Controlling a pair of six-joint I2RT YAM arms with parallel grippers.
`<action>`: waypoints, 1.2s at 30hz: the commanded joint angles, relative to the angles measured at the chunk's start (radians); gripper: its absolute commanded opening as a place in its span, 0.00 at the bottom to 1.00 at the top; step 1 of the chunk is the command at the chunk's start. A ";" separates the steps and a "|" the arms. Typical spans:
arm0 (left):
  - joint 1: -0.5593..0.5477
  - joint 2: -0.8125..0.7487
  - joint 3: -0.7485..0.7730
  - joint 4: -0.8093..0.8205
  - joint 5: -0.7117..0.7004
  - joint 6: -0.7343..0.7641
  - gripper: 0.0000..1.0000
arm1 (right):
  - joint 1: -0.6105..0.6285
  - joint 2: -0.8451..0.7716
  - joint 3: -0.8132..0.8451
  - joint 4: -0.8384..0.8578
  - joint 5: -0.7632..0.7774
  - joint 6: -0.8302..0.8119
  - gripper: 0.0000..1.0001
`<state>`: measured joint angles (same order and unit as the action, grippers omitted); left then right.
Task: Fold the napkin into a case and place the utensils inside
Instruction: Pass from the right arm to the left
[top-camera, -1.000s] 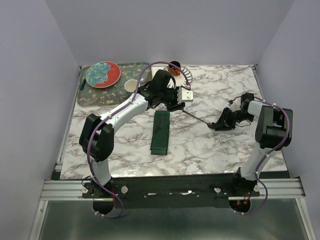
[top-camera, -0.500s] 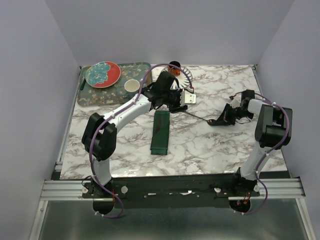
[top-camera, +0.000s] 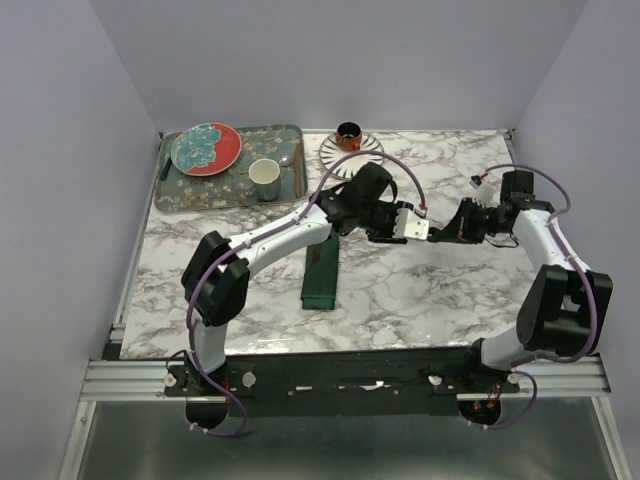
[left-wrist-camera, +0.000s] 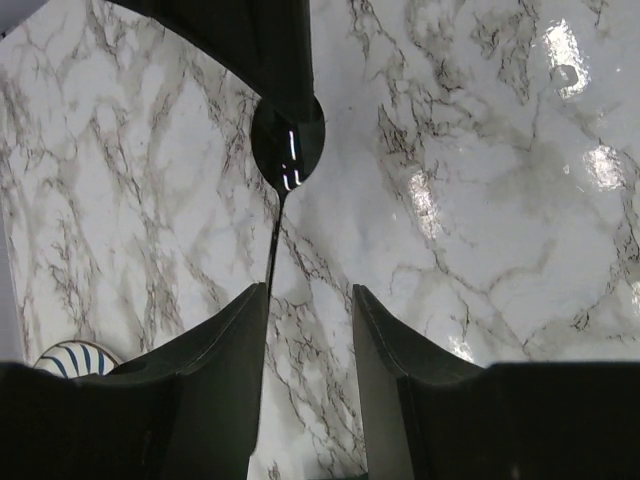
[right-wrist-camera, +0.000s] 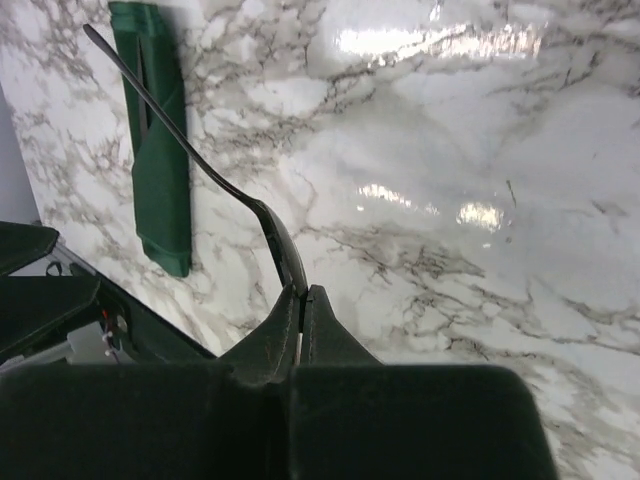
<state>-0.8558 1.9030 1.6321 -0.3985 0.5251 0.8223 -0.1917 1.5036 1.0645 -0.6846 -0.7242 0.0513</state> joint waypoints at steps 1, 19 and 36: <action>-0.043 0.027 0.032 -0.007 -0.115 0.055 0.50 | 0.001 -0.055 -0.066 -0.118 -0.014 -0.080 0.01; -0.144 0.142 0.170 -0.229 -0.234 0.109 0.44 | 0.070 -0.148 -0.089 -0.170 0.000 -0.071 0.01; -0.166 0.180 0.195 -0.277 -0.292 0.113 0.33 | 0.113 -0.164 -0.095 -0.173 0.003 -0.056 0.01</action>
<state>-1.0096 2.0705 1.8046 -0.6483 0.2554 0.9325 -0.0864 1.3613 0.9794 -0.8394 -0.7227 -0.0116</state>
